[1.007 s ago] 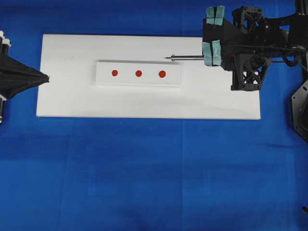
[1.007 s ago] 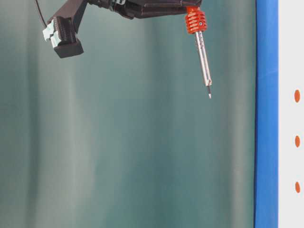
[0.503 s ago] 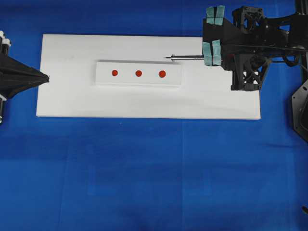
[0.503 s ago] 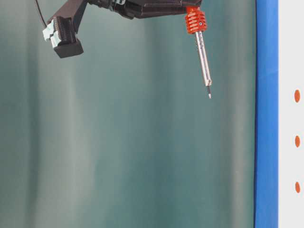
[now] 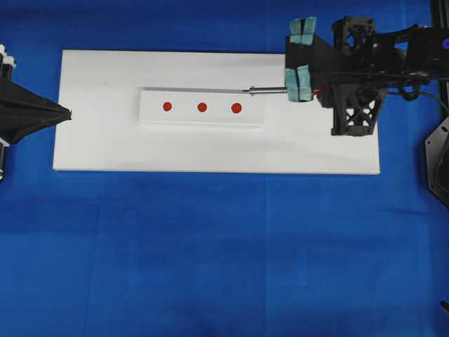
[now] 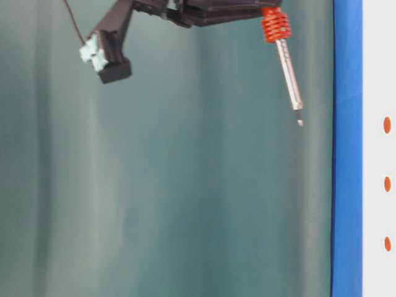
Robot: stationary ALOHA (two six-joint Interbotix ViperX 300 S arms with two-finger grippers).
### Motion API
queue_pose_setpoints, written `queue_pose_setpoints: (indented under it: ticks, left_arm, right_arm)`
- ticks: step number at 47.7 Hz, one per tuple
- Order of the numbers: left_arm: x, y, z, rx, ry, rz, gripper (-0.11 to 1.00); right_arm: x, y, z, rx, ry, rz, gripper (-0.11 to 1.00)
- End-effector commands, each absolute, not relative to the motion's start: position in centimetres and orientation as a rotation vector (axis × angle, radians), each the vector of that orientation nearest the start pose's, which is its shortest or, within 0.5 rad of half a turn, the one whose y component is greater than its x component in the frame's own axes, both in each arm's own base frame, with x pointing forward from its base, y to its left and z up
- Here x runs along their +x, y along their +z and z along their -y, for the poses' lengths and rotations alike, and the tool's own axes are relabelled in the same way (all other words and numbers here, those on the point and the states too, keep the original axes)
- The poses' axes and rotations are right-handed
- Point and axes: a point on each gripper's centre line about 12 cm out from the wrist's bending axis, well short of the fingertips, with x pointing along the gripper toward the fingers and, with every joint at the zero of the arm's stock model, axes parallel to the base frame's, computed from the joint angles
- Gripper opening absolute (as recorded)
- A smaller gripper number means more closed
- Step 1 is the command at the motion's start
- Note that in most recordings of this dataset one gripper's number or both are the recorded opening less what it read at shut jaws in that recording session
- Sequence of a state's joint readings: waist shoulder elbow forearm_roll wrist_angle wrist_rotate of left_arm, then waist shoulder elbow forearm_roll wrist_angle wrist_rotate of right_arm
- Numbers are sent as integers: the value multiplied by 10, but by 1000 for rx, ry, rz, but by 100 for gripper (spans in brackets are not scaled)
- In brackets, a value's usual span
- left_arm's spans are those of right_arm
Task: Touch the tip of the soldering iron to the mark.
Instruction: 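Lower the iron tip onto the right red dot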
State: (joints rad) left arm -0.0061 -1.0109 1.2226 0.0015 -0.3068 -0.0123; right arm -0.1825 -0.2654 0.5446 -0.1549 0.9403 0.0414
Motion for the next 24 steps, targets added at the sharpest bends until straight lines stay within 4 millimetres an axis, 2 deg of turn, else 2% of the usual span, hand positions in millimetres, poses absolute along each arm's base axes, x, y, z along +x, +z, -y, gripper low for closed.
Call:
queue_pose_setpoints:
  ticks: [1,24]
  left_arm:
    - [189,290,2,-10,-9,112,0]
    - [189,290,2,-10,-9,112,0]
  right_arm:
    - [306,238,71,-7,-235,-1201,6]
    - [315,187,75,16,-231,-1235,6]
